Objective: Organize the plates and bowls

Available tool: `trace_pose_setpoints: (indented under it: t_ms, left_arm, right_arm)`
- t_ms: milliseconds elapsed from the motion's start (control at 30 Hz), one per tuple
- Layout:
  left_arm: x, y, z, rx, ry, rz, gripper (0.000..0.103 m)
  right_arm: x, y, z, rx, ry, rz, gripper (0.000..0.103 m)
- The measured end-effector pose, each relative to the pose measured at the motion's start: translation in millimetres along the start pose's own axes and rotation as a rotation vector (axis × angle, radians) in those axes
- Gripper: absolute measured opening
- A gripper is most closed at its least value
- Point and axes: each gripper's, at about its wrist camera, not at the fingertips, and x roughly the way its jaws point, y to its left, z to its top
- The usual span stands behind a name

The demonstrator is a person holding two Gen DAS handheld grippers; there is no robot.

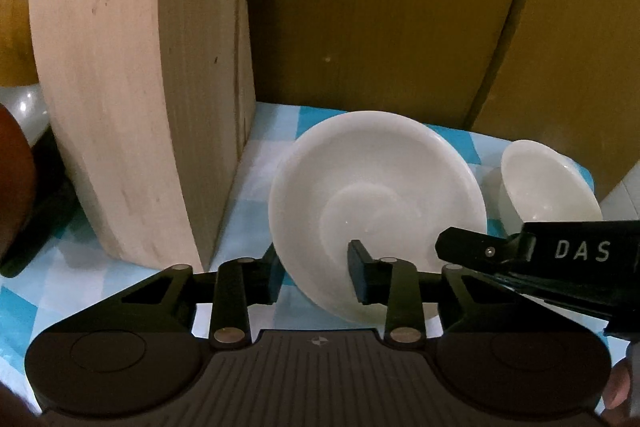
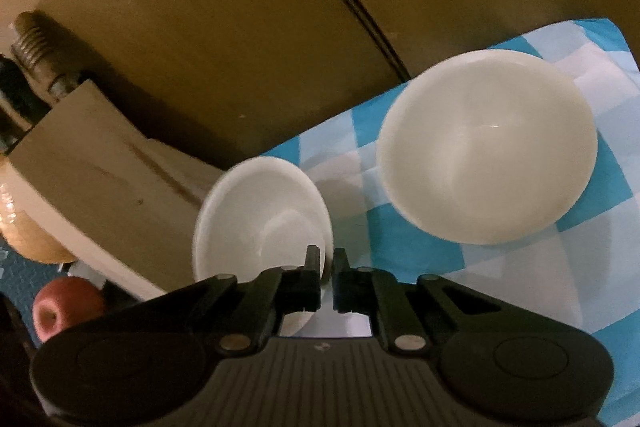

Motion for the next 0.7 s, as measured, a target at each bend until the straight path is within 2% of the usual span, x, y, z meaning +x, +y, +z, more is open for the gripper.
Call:
trace_pose_setpoints:
  t_ms: [367,700]
  left_arm:
    - [-39,-10,-7,0.037,-0.041,-0.011,0.042]
    - [-79,-18,-20,0.078,-0.081,-0.015,0.043]
  right_arm:
    - [-33,13,-7,-0.036,-0.031,-0.003,0.004]
    - [-84,21,-27,-0.064,-0.043,-0.003,0.005]
